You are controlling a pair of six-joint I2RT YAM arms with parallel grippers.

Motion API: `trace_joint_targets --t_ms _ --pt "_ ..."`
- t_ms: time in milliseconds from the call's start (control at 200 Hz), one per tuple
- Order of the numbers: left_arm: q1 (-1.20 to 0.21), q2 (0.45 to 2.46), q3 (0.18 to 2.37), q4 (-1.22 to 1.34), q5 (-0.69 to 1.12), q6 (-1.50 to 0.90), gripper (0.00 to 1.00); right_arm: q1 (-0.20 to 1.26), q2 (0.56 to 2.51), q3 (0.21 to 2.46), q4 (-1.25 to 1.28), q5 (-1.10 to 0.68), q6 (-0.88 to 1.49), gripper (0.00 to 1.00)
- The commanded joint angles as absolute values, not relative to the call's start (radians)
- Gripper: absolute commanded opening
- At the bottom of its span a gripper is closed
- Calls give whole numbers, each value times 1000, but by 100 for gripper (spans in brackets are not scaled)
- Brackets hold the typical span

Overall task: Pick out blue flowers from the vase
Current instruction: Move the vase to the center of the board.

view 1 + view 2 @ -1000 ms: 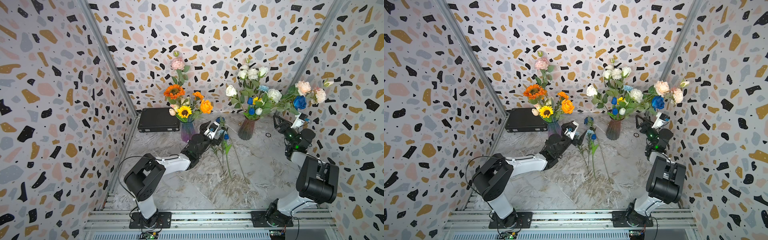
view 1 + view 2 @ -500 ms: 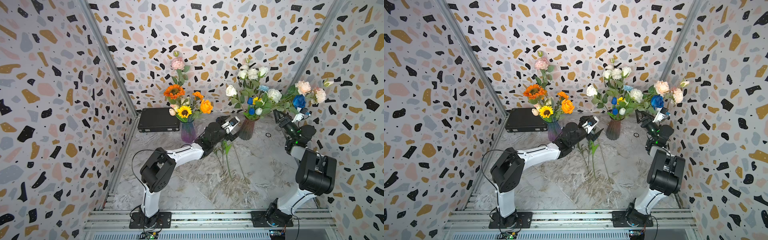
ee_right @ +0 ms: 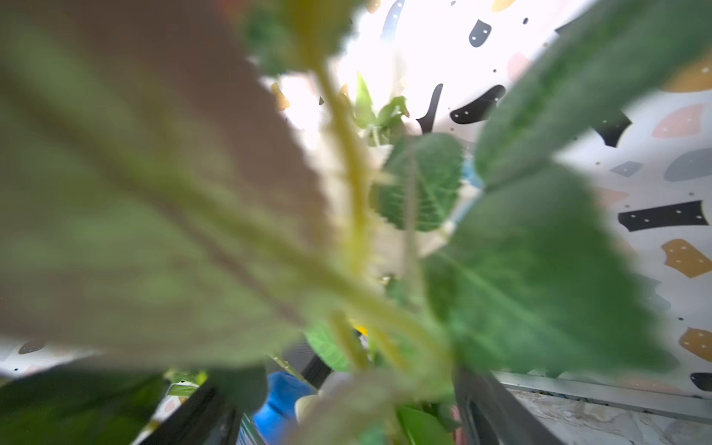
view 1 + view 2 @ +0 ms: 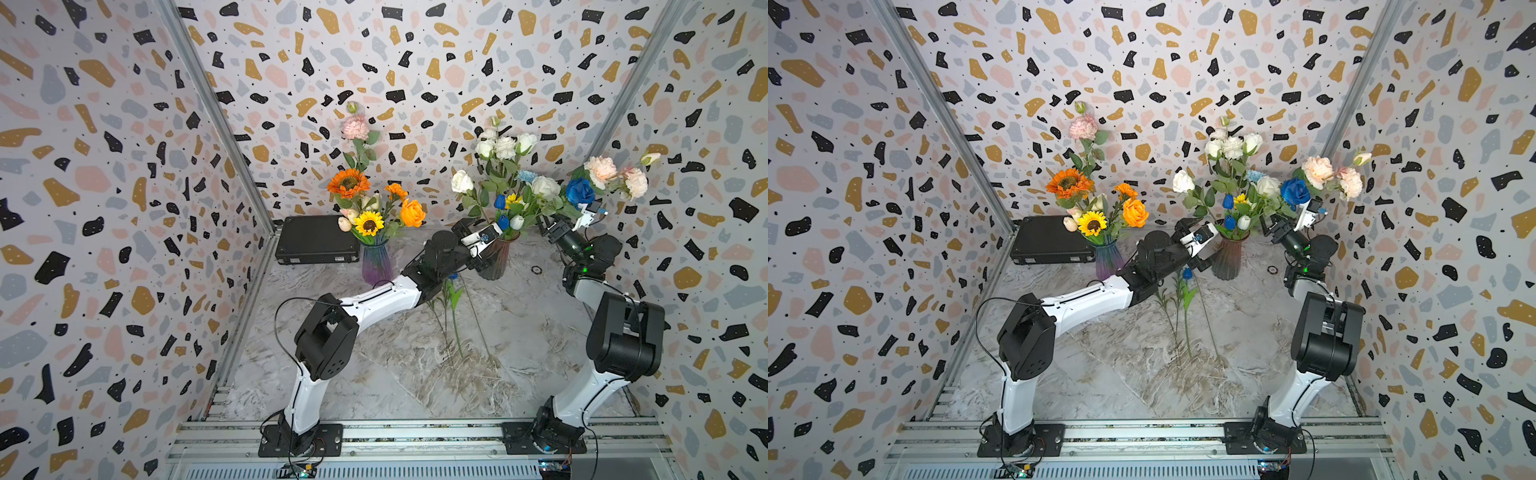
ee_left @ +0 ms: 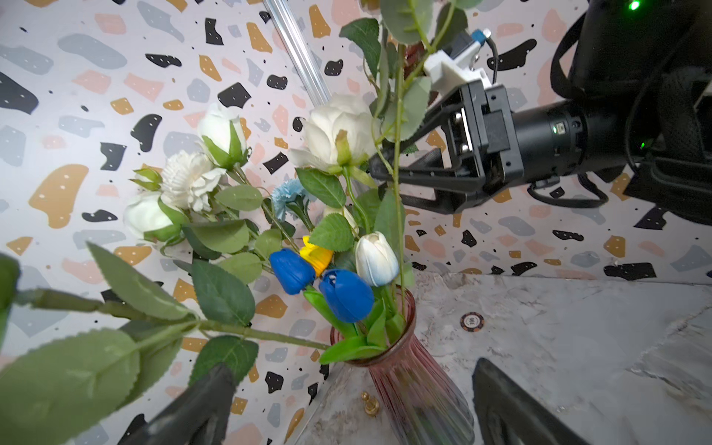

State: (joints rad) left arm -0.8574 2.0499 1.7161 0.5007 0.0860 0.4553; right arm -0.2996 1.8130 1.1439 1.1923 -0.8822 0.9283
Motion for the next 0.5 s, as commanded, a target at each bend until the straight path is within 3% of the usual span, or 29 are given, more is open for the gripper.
trace_joint_targets --t_ms 0,250,491 --pt "-868 2089 1812 483 104 489 96 -299 1822 1210 1141 -869 880 83" --pt "-898 2136 1909 453 106 521 97 -299 1938 1342 1149 -873 911 80" --pt "-901 2178 1972 418 108 532 97 -298 2000 1404 1151 -990 931 81"
